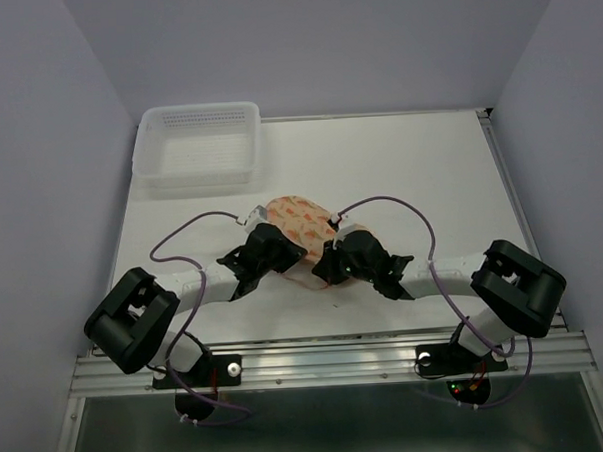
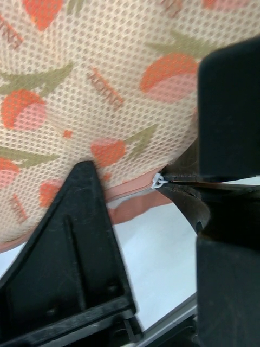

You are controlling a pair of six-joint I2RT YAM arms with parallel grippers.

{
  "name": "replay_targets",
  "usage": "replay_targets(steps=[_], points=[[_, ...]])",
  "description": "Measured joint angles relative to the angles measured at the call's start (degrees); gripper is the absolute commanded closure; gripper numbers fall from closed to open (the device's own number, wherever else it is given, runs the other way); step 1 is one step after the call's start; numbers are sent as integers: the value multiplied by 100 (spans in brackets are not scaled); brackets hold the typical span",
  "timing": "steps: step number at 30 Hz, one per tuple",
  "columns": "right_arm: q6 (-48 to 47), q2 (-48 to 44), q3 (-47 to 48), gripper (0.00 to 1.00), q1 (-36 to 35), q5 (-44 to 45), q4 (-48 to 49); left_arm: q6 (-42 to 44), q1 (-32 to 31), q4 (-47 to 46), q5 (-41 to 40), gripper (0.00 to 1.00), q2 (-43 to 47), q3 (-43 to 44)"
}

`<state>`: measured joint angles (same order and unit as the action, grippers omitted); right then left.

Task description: Unzip the laundry bag and remove the bra

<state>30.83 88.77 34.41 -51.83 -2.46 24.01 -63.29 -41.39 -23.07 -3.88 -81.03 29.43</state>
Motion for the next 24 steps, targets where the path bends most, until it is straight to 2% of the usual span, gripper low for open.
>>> replay_targets(steps=[11,15,18,19,21,24], points=[[-144,-1803,-992,99,0,542,-654,881,933,522,212,100,81,542],[-197,-2057,-1082,99,0,511,-802,1307,955,680,446,97,-479,1204],[-240,-2011,-1080,99,0,356,-822,1582,944,765,697,63,-1005,1768],[-254,-1967,-1071,99,0,295,-817,1641,938,785,769,38,-1115,1893],[-258,-1843,-1027,99,0,140,-831,1770,929,804,824,13,-1211,2039],[-258,-1482,-846,99,0,-81,-837,1829,938,831,800,5,-1137,2046]])
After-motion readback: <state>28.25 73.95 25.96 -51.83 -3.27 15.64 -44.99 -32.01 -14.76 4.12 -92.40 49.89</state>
